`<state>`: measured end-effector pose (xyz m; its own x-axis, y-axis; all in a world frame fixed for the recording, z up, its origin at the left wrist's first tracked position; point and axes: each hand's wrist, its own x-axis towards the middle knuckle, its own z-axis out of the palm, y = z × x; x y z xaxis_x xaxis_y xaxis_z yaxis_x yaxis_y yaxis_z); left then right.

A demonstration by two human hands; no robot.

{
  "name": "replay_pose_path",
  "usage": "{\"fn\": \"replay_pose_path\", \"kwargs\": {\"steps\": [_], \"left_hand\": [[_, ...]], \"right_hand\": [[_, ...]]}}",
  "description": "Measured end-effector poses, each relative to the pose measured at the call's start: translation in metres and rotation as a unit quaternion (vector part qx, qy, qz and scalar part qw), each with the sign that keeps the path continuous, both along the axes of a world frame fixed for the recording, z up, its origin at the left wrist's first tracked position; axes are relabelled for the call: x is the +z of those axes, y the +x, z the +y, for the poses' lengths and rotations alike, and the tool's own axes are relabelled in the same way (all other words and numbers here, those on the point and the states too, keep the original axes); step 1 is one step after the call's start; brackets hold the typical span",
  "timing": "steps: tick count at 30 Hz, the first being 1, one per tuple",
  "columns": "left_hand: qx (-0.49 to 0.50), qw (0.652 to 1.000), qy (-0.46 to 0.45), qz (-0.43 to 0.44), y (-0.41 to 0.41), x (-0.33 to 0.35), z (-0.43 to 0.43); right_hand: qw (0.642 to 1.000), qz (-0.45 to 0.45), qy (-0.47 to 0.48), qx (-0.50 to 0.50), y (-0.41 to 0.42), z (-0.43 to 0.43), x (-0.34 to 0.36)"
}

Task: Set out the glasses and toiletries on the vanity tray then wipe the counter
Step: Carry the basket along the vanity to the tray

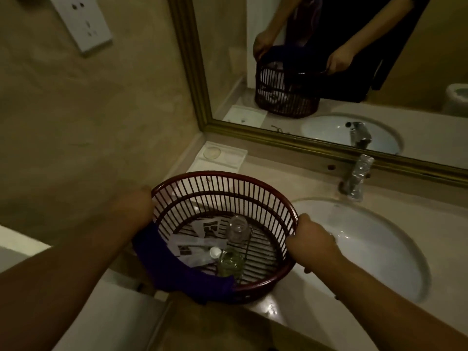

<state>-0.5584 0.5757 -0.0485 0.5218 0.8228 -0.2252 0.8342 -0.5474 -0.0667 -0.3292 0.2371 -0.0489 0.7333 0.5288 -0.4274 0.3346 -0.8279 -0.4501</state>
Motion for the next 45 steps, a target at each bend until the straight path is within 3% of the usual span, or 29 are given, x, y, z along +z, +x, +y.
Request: {"fn": "replay_pose_path", "kwargs": {"steps": [3, 6, 9, 21, 23, 26, 31, 34, 39, 45], "left_hand": [[-0.027, 0.999, 0.002, 0.02, 0.003, -0.005, 0.024], [-0.153, 0.982, 0.095, 0.065, 0.009, -0.007, 0.037], [-0.258, 0.955, 0.14, 0.049, 0.019, -0.008, 0.047], [-0.32, 0.94, 0.115, -0.029, 0.019, -0.002, 0.114], [-0.315, 0.943, 0.104, -0.031, 0.026, -0.008, 0.108], [-0.293, 0.953, 0.047, -0.06, 0.043, -0.017, 0.107], [-0.271, 0.959, 0.037, -0.075, 0.054, -0.021, 0.124], [-0.262, 0.962, 0.051, -0.058, 0.05, -0.023, 0.128], [-0.312, 0.94, 0.074, -0.118, 0.045, -0.033, 0.136], [-0.301, 0.937, -0.091, -0.15, 0.055, -0.03, 0.138]], "right_hand": [[0.997, 0.071, -0.001, -0.036, -0.017, 0.017, -0.004], [0.994, 0.081, -0.003, -0.068, -0.034, 0.024, -0.007], [0.991, 0.074, -0.018, -0.107, -0.048, 0.03, -0.005], [0.984, 0.088, -0.004, -0.155, -0.111, 0.081, -0.003], [0.988, 0.052, -0.029, -0.142, -0.108, 0.081, -0.005], [0.988, -0.087, -0.1, -0.077, -0.095, 0.088, -0.01], [0.976, -0.211, -0.055, -0.023, -0.056, 0.135, -0.028], [0.969, -0.241, -0.049, 0.013, -0.033, 0.153, -0.034], [0.962, -0.265, -0.045, 0.047, -0.018, 0.159, -0.037], [0.958, -0.269, -0.044, 0.091, -0.015, 0.178, -0.037]]}}
